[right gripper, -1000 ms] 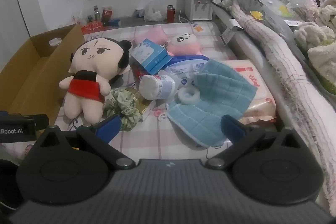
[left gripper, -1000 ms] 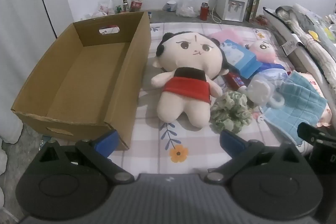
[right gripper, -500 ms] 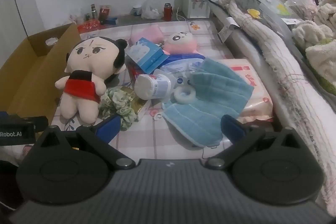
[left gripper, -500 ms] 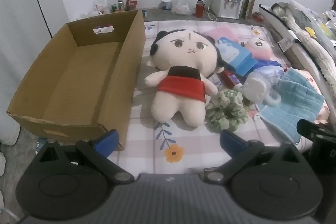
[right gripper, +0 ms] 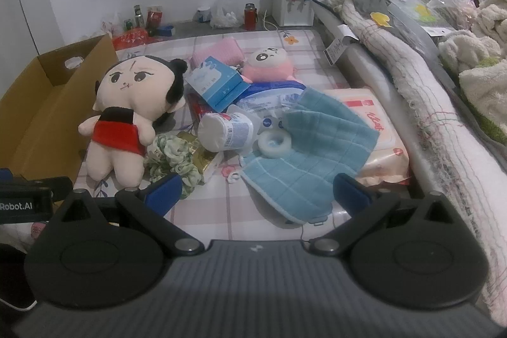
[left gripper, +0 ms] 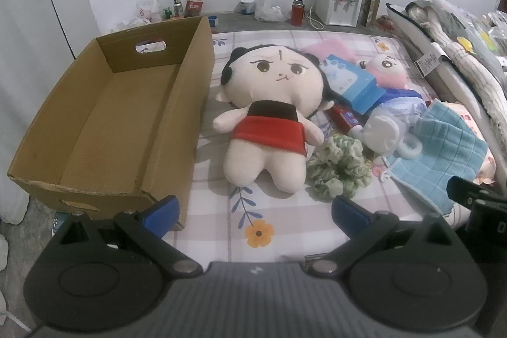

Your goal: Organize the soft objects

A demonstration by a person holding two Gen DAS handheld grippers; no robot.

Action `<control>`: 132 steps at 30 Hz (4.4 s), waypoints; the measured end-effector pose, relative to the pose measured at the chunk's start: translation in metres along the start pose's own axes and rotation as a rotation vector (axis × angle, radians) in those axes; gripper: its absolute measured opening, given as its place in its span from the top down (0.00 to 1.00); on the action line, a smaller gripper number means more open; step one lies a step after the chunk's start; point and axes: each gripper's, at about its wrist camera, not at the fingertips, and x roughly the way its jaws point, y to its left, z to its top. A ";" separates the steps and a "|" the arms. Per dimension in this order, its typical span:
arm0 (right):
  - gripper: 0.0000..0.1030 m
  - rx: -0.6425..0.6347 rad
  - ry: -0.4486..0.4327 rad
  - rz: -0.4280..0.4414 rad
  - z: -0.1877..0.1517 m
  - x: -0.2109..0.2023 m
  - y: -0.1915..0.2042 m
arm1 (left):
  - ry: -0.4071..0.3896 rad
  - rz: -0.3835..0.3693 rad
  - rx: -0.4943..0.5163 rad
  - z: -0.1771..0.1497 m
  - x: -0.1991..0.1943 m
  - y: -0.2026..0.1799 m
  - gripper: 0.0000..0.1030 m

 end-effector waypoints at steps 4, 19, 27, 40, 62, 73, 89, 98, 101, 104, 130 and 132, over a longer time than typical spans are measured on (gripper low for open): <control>0.01 0.000 0.002 -0.001 0.000 0.000 0.000 | -0.001 -0.001 -0.002 0.000 0.000 0.000 0.00; 0.01 0.002 0.006 -0.004 -0.001 0.001 0.001 | 0.002 0.000 0.001 0.000 0.000 -0.002 0.00; 0.01 0.003 0.007 -0.004 -0.001 0.001 0.001 | 0.001 0.000 0.001 0.000 0.000 -0.002 0.00; 0.01 0.004 0.010 -0.004 -0.003 0.001 0.001 | 0.002 0.001 0.002 0.000 0.000 -0.002 0.00; 0.01 0.023 0.029 -0.021 -0.009 0.010 -0.008 | 0.012 -0.014 0.047 -0.003 0.010 -0.013 0.00; 0.01 0.067 0.016 -0.021 -0.020 0.027 -0.043 | -0.053 -0.109 0.165 -0.003 0.021 -0.048 0.00; 0.02 0.204 -0.120 0.006 -0.019 0.061 -0.124 | 0.000 -0.398 0.321 0.006 0.070 -0.118 0.41; 0.52 0.105 -0.106 -0.002 0.014 0.122 -0.141 | 0.066 -0.427 0.309 0.008 0.089 -0.127 0.57; 0.83 0.085 -0.065 -0.005 0.013 0.135 -0.140 | 0.073 -0.426 0.299 0.008 0.091 -0.125 0.57; 0.92 0.077 -0.070 0.015 0.010 0.129 -0.136 | 0.087 -0.429 0.284 0.007 0.093 -0.121 0.60; 0.89 -0.449 -0.033 0.349 -0.074 0.072 -0.016 | 0.162 -0.595 0.123 0.015 0.094 -0.099 0.28; 0.86 -0.429 -0.022 0.404 -0.077 0.076 -0.017 | 0.176 -0.590 0.136 0.014 0.101 -0.105 0.28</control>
